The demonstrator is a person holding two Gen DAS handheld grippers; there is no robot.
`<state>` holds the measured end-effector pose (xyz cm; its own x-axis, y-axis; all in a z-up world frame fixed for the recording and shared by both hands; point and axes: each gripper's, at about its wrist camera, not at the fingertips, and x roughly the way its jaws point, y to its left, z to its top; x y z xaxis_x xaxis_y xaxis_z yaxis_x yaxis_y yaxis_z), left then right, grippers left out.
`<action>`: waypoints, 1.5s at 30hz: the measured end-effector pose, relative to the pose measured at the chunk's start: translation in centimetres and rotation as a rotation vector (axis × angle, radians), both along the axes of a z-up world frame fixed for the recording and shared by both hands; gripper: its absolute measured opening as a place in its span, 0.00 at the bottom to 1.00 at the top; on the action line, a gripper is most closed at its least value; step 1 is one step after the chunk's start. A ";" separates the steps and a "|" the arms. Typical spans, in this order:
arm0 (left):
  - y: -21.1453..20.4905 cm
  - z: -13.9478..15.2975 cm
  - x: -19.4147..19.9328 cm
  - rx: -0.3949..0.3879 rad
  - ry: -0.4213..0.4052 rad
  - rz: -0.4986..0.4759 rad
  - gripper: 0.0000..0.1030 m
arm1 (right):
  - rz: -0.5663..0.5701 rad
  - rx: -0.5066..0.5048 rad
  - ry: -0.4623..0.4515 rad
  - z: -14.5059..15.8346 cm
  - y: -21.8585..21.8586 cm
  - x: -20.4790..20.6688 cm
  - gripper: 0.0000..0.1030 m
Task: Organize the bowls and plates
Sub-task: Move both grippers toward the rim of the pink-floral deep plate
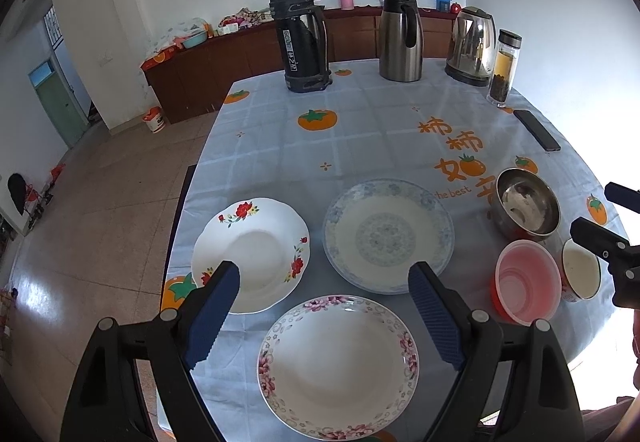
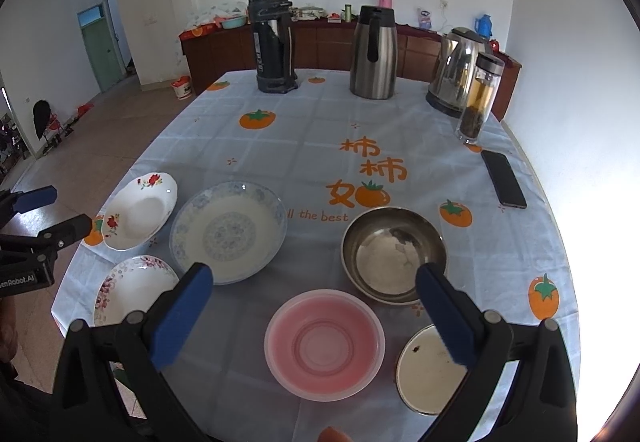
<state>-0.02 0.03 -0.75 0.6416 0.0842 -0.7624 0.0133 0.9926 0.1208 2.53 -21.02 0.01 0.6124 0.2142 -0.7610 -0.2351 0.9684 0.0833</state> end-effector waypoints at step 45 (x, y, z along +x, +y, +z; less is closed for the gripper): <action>0.5 -0.6 -1.3 -0.004 0.011 0.016 0.86 | 0.025 0.025 0.015 -0.6 0.9 -0.8 0.97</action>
<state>-1.34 0.56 -1.33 0.6318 0.0914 -0.7697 -0.0010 0.9931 0.1172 1.72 -20.17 -0.56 0.5950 0.2482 -0.7644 -0.2575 0.9599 0.1113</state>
